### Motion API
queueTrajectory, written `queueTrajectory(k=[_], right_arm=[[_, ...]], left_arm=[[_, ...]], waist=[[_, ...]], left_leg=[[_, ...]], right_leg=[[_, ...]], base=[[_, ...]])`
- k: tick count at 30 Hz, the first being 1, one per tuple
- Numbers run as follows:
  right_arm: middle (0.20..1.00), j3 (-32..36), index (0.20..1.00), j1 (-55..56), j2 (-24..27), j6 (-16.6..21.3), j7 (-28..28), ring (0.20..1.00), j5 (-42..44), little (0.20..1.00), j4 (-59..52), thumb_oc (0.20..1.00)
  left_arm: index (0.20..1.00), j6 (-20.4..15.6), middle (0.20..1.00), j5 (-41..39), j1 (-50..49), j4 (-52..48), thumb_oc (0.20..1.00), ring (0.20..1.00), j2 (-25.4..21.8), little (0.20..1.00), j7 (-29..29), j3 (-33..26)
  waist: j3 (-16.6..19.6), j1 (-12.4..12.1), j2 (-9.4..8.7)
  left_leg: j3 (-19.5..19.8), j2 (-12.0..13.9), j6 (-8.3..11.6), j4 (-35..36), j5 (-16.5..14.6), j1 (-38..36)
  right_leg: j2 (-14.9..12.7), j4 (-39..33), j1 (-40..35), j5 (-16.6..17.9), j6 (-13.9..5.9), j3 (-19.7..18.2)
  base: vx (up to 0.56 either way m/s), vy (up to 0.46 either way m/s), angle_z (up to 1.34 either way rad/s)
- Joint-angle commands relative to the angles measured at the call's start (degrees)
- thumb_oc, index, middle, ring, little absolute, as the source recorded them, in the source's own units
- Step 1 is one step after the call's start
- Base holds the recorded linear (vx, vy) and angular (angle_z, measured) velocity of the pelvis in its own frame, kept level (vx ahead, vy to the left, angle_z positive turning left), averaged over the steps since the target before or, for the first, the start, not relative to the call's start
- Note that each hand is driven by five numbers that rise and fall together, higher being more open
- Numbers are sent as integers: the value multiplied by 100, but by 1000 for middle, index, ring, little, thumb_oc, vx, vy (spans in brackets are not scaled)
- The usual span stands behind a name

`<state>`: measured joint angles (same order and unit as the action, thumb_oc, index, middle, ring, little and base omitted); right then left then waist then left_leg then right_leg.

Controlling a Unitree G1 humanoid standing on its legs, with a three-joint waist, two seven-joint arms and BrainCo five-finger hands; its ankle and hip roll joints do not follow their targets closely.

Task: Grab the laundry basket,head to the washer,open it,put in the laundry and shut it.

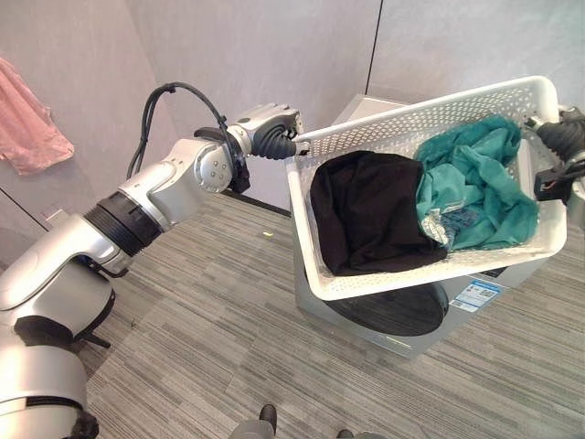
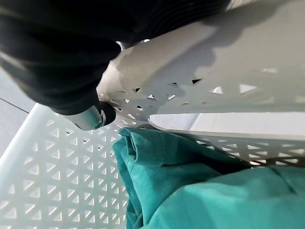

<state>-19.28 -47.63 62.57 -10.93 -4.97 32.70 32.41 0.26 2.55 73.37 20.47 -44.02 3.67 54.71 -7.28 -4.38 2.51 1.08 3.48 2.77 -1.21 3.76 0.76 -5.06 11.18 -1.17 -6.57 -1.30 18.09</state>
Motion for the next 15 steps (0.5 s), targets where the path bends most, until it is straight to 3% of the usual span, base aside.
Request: queueTrajectory(k=[1,12,14,15], right_arm=[[200,7,200,-1283,-246,831,2,200,111,200,-397,200],[200,-589,200,-1852,-278,811,-35,200,271,200,589,200],[200,-786,200,-2036,-277,807,-30,200,286,200,813,200],[200,-859,200,-2155,-257,825,-38,200,298,200,909,200]], left_arm=[[200,-202,200,-196,944,418,200,200,803,200,-408,-181],[200,-151,200,-51,1425,1655,200,200,1435,200,-942,-79],[200,-141,200,5,1554,1821,200,200,1425,200,-998,27],[200,-143,200,6,1662,1854,200,200,1383,200,-1016,76]], waist=[[293,-2,-448],[230,256,-492],[193,285,-526],[95,290,-552]], left_leg=[[-11,90,-123,-32,-403,-270],[-17,129,-53,78,-327,-192],[-54,170,-16,-166,-371,-84],[-31,172,32,-623,-390,128]], right_leg=[[-69,-1105,-822,240,-339,-145],[81,-1262,-718,255,-273,-284],[99,-1267,-704,243,-239,-326],[105,-1219,-674,227,-182,-375]], base=[[0,0,0],[23,-22,0],[-4,-42,-2],[-45,-51,0]])
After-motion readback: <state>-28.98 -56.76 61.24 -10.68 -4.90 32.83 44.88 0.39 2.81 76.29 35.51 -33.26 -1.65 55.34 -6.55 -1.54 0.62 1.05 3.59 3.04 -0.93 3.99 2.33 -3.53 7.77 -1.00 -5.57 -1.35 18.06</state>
